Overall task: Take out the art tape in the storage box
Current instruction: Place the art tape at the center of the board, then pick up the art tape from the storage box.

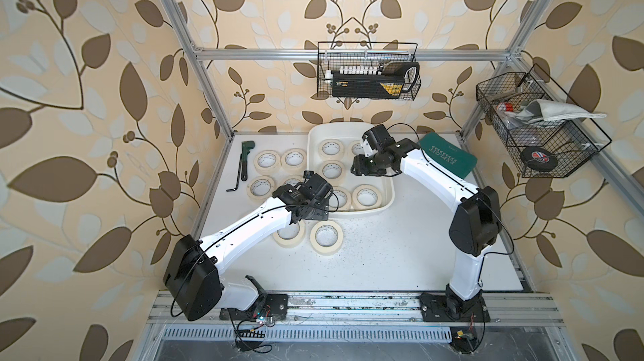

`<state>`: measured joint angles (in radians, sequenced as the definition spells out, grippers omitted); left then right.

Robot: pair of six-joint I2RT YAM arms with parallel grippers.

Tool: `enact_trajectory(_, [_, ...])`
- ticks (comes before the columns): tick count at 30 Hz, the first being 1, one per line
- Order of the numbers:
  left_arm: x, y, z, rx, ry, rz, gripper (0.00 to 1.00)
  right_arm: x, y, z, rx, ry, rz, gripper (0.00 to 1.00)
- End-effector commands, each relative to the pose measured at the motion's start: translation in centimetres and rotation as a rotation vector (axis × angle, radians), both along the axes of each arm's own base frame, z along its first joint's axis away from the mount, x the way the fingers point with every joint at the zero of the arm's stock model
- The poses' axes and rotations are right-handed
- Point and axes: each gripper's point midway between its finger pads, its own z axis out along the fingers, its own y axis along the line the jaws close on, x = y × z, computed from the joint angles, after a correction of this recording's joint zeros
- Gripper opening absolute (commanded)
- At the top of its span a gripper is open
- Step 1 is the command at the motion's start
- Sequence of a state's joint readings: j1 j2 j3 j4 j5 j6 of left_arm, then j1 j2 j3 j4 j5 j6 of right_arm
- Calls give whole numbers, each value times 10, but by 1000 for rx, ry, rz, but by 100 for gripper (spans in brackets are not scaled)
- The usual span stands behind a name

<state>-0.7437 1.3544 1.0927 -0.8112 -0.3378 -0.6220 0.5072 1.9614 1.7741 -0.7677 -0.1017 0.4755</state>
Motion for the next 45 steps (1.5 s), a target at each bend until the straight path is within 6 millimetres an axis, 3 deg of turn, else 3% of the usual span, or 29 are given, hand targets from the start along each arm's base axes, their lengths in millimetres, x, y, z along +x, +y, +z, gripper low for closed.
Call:
enact_trajectory(1, [2,6,20,-8,-35,1,95,18,6,-11,14,4,-40,58])
enact_trajectory(16, [9,11,35,-68,-51,-12,97,74,33,-97,-3,96,-124,58])
enact_trajectory(22, [12,6,41,-93,-52,-31,97,89,40,-109,17,86,-146,57])
enact_trajectory(37, [22,1,47,-121,-31,-26,97,101,39,-128,36,87,-166,52])
enact_trajectory(41, [25,0,49,-127,-28,-24,97,103,35,-131,48,99,-179,46])
enact_trajectory(45, [28,0,48,-122,-16,-23,97,105,32,-131,55,101,-185,32])
